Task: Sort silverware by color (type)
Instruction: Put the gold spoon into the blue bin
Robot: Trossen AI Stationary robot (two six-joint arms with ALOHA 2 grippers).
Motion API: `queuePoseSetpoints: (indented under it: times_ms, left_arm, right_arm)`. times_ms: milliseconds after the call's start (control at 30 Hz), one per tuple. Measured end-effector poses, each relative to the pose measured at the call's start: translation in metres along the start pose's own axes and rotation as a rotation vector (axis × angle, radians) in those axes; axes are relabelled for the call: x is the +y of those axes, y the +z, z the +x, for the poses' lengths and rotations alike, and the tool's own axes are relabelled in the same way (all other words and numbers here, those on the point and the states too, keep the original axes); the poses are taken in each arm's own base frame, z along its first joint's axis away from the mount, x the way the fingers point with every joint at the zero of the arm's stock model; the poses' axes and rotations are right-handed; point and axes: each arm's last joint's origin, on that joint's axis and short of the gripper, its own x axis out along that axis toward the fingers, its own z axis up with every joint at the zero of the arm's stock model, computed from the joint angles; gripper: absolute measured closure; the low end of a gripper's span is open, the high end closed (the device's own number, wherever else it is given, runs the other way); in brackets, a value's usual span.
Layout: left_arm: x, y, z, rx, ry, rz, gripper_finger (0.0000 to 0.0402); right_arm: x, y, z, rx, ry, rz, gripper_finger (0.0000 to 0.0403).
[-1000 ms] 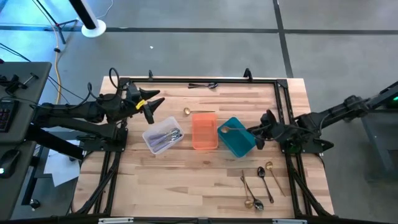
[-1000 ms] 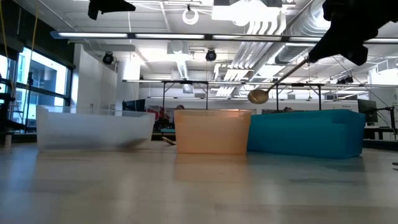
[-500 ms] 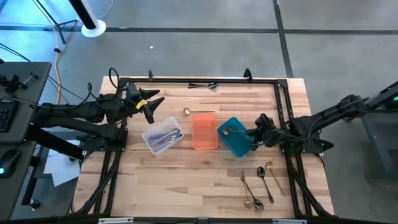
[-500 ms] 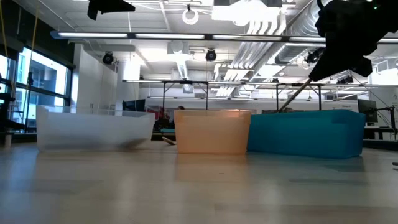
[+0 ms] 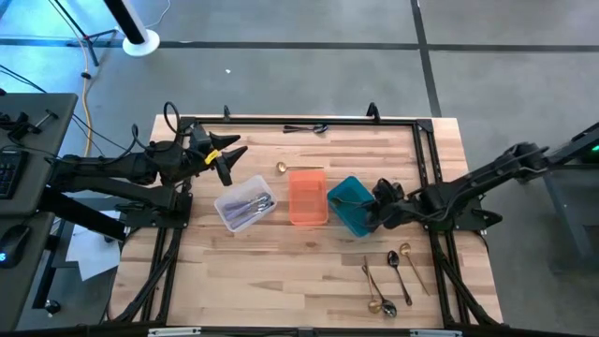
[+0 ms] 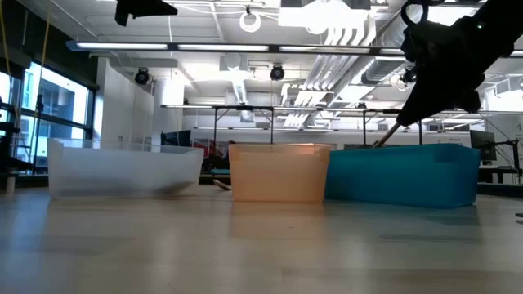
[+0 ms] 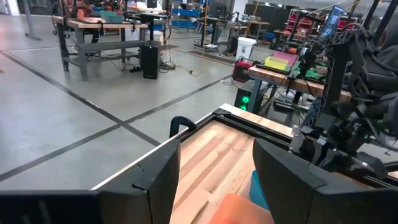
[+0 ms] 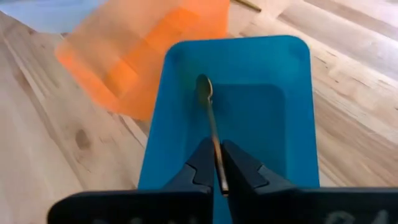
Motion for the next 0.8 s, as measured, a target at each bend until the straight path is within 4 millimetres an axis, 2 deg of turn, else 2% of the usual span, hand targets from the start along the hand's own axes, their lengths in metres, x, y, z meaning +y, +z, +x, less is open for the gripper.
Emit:
queuePoseSetpoints:
  times_ms: [367, 800]
  left_arm:
    - [0.000, 0.000, 0.000, 0.000, 0.000, 0.000, 0.0209]
    - [0.000, 0.000, 0.000, 0.000, 0.000, 0.000, 0.0209]
  right_arm:
    - [0.005, -0.013, 0.018, 0.141, -0.024, -0.050, 0.0389]
    - [0.000, -0.017, 0.019, 0.260, -0.026, -0.061, 0.0387]
